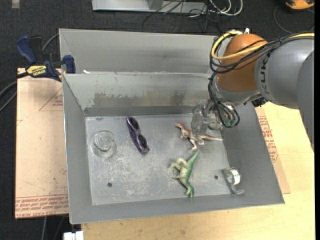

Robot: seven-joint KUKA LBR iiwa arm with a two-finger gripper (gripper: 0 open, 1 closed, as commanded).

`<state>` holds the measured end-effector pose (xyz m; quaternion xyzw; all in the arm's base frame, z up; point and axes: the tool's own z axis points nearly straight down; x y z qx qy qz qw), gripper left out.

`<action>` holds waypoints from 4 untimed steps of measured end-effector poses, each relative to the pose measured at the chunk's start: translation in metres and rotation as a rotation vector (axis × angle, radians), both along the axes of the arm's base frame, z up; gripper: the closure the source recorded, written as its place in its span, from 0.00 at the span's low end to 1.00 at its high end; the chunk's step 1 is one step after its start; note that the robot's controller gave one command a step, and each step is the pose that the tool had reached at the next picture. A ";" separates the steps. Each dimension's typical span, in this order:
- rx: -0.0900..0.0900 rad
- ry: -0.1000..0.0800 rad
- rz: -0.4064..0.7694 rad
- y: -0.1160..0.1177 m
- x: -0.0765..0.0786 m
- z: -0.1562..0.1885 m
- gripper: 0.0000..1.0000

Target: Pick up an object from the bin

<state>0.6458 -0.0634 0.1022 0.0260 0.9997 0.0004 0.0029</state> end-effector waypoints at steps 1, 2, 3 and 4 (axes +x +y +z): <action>0.001 -0.005 -0.062 -0.001 -0.017 0.042 1.00; 0.001 -0.008 -0.048 0.017 -0.019 0.089 1.00; 0.001 -0.008 -0.048 0.017 -0.019 0.089 1.00; -0.001 -0.013 0.081 -0.009 -0.008 0.013 1.00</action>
Offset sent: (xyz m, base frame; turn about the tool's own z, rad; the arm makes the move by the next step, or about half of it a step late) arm -0.0205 0.0157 0.0857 0.0508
